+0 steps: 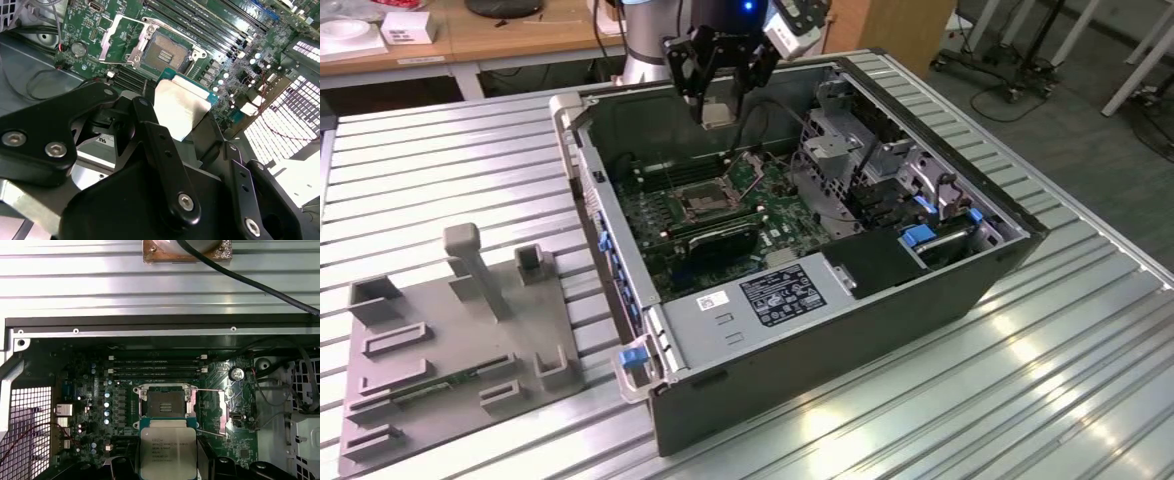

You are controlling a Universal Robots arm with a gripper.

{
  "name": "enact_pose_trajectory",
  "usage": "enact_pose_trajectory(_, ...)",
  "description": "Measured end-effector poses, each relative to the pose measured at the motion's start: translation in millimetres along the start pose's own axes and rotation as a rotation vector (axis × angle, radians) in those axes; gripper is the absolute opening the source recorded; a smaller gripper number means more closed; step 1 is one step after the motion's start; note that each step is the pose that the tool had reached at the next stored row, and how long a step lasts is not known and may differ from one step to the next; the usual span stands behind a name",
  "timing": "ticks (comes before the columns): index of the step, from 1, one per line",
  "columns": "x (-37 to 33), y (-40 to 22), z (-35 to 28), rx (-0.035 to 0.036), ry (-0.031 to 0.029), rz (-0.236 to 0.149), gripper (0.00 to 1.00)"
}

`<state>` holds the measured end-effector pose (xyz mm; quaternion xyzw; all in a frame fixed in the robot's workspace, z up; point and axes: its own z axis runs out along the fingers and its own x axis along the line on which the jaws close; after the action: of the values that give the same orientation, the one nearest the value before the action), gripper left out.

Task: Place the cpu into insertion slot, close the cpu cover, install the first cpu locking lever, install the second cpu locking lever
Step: 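Place the cpu into insertion slot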

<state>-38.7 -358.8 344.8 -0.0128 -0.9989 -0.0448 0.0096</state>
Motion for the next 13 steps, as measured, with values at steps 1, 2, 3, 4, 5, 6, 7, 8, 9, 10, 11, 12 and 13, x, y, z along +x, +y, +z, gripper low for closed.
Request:
enact_pose_trajectory(1, 0.0, -0.1, 1.5, 0.0, 0.0, 0.0, 0.54)
enact_pose_trajectory(2, -0.1, -0.3, 3.1, 0.0, 0.0, 0.0, 0.54)
enact_pose_trajectory(3, -0.1, -0.4, 4.4, 0.0001, 0.0, 0.0, 0.54)
enact_pose_trajectory(4, -0.1, -0.5, 5.7, 0.0, 0.0, 0.0, 0.54)
enact_pose_trajectory(5, -0.2, -0.6, 7.0, 0.0, 0.0, 0.0, 0.54)
enact_pose_trajectory(6, -0.2, -0.7, 8.1, 0.0, 0.0, 0.0, 0.54)
enact_pose_trajectory(7, -0.2, -0.8, 9.2, -0.0001, 0.0, 0.0, 0.54)
enact_pose_trajectory(8, -0.2, -0.9, 10.1, -0.0001, 0.0, 0.0, 0.54)
enact_pose_trajectory(9, -0.2, -1.0, 10.9, 0.0, 0.0, 0.0, 0.54)
enact_pose_trajectory(10, -0.3, -1.0, 11.6, 0.0, 0.0, 0.0, 0.54)
enact_pose_trajectory(11, -0.3, -1.1, 12.3, 0.0001, 0.0, 0.0, 0.54)
enact_pose_trajectory(12, -0.3, -1.1, 12.8, 0.0001, 0.0001, 0.0, 0.54)
enact_pose_trajectory(13, -0.3, -1.1, 13.1, 0.0002, 0.0001, 0.0, 0.54)
